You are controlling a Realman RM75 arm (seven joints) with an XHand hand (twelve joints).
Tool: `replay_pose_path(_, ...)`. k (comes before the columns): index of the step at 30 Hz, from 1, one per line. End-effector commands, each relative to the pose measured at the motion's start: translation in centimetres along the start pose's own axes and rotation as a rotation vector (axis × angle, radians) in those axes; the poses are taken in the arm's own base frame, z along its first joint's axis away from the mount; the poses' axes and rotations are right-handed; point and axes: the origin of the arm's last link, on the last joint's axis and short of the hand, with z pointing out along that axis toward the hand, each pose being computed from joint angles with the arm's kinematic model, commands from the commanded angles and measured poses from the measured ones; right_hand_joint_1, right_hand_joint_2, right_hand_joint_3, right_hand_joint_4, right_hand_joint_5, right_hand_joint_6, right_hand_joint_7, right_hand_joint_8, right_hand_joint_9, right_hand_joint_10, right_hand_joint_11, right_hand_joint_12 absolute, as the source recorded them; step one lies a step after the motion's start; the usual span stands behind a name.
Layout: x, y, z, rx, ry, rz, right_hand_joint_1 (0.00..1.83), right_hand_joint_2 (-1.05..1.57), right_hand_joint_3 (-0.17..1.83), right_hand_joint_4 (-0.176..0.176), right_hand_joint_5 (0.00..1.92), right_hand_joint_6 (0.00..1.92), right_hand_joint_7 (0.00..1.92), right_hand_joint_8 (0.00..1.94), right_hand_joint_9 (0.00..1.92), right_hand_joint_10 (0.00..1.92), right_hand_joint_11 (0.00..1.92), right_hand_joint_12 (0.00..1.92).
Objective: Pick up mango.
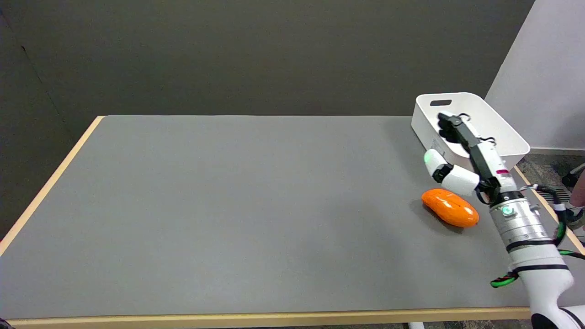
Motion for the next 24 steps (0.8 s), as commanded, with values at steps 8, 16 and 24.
replay_pose_path(8, 0.1, -0.7, -3.7, -0.059, 0.106, -0.396, 0.48, 0.65, 0.97, -0.037, 0.16, 0.41, 0.24, 0.43, 0.18, 0.76, 0.0, 1.1)
replay_pose_path(16, 2.8, 4.6, -5.3, -0.271, 0.054, -0.474, 0.45, 0.65, 0.95, -0.002, 0.18, 0.41, 0.28, 0.41, 0.24, 0.76, 0.03, 1.13)
replay_pose_path(24, 1.4, 7.2, -8.3, -0.289, 0.033, -0.415, 0.38, 0.61, 0.98, 0.028, 0.19, 0.44, 0.29, 0.4, 0.27, 0.72, 0.09, 1.12)
